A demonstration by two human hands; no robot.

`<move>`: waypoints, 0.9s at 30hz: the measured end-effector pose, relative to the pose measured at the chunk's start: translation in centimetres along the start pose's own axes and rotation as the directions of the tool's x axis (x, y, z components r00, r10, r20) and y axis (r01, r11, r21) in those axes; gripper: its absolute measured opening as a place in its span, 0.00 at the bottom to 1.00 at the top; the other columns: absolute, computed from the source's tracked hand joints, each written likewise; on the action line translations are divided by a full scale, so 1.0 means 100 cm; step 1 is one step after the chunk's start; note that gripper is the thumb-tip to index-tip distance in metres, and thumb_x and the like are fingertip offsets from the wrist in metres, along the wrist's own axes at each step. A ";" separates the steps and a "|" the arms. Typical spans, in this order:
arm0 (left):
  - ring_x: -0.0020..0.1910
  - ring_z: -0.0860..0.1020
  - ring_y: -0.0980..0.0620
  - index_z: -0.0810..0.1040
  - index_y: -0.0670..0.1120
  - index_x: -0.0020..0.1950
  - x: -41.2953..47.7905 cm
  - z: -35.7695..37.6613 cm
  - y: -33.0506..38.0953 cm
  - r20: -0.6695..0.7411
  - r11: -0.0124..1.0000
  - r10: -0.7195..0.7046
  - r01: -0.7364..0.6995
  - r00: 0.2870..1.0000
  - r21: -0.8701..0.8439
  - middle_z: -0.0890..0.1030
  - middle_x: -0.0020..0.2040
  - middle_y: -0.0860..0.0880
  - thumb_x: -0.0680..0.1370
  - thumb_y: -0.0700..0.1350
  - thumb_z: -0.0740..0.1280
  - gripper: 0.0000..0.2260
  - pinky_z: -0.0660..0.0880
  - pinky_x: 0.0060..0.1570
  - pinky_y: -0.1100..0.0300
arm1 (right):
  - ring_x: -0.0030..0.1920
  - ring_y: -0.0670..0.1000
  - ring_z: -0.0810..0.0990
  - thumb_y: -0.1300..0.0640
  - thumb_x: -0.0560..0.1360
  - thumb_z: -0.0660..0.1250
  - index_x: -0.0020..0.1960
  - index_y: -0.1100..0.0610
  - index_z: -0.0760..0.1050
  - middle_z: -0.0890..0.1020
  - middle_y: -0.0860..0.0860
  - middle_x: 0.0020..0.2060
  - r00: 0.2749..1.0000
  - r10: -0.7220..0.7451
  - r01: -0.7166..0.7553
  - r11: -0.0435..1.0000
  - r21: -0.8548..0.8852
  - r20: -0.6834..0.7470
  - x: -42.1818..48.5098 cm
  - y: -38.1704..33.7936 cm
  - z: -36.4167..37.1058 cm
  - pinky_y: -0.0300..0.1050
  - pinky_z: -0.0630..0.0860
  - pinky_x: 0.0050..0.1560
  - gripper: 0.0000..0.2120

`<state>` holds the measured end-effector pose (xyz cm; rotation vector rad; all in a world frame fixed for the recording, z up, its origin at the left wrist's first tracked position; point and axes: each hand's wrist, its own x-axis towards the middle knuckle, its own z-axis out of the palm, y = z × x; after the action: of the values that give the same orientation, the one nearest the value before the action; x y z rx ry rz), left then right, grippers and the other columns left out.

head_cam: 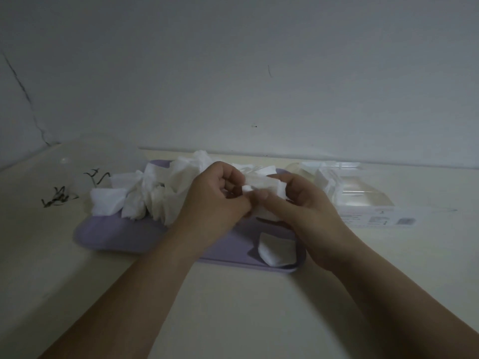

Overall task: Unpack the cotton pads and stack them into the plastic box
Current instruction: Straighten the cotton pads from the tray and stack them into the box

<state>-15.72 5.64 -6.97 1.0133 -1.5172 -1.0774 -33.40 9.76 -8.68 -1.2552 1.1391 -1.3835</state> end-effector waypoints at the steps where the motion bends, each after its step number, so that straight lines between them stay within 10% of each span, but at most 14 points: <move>1: 0.32 0.82 0.42 0.75 0.44 0.43 -0.001 0.002 -0.001 -0.011 1.000 0.011 -0.011 1.000 0.015 0.79 0.35 0.45 0.71 0.39 0.80 0.14 0.80 0.32 0.54 | 0.58 0.60 0.87 0.50 0.69 0.80 0.58 0.52 0.83 0.88 0.56 0.55 0.996 -0.027 0.023 0.999 -0.045 -0.080 0.001 0.003 0.000 0.63 0.83 0.63 0.19; 5: 0.28 0.77 0.57 0.79 0.49 0.40 -0.007 0.006 -0.009 0.228 0.941 -0.044 -0.036 0.973 0.337 0.79 0.29 0.55 0.69 0.50 0.81 0.12 0.73 0.33 0.59 | 0.54 0.56 0.87 0.50 0.69 0.73 0.57 0.52 0.80 0.87 0.53 0.52 0.940 -0.131 0.083 0.984 -0.160 -0.315 0.007 0.007 -0.005 0.65 0.83 0.58 0.17; 10: 0.45 0.79 0.58 0.82 0.53 0.47 -0.017 0.015 -0.003 0.464 0.737 -0.108 -0.242 0.880 0.631 0.78 0.49 0.57 0.66 0.62 0.79 0.18 0.79 0.48 0.56 | 0.53 0.54 0.86 0.49 0.70 0.72 0.56 0.50 0.79 0.86 0.51 0.51 0.927 -0.137 0.074 0.979 -0.189 -0.350 0.008 0.006 -0.006 0.64 0.84 0.57 0.15; 19: 0.34 0.76 0.56 0.80 0.43 0.52 -0.004 -0.006 0.009 0.372 0.995 -0.093 0.072 0.924 0.071 0.83 0.39 0.49 0.74 0.34 0.77 0.11 0.74 0.32 0.64 | 0.55 0.56 0.87 0.51 0.72 0.74 0.58 0.49 0.80 0.87 0.51 0.51 0.944 -0.102 0.054 0.986 -0.159 -0.313 0.010 0.011 -0.011 0.59 0.85 0.56 0.15; 27: 0.44 0.84 0.47 0.81 0.43 0.50 0.003 -0.011 0.004 0.198 1.000 0.006 -0.009 0.980 0.011 0.87 0.44 0.43 0.67 0.34 0.82 0.16 0.82 0.53 0.47 | 0.53 0.58 0.88 0.71 0.77 0.72 0.58 0.60 0.84 0.89 0.57 0.51 1.000 0.004 -0.004 1.000 -0.018 -0.009 0.004 0.004 -0.006 0.52 0.85 0.52 0.12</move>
<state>-14.73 5.31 -6.33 0.9290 -1.6868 -1.1940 -34.04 9.31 -9.06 -1.2602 1.1623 -1.3797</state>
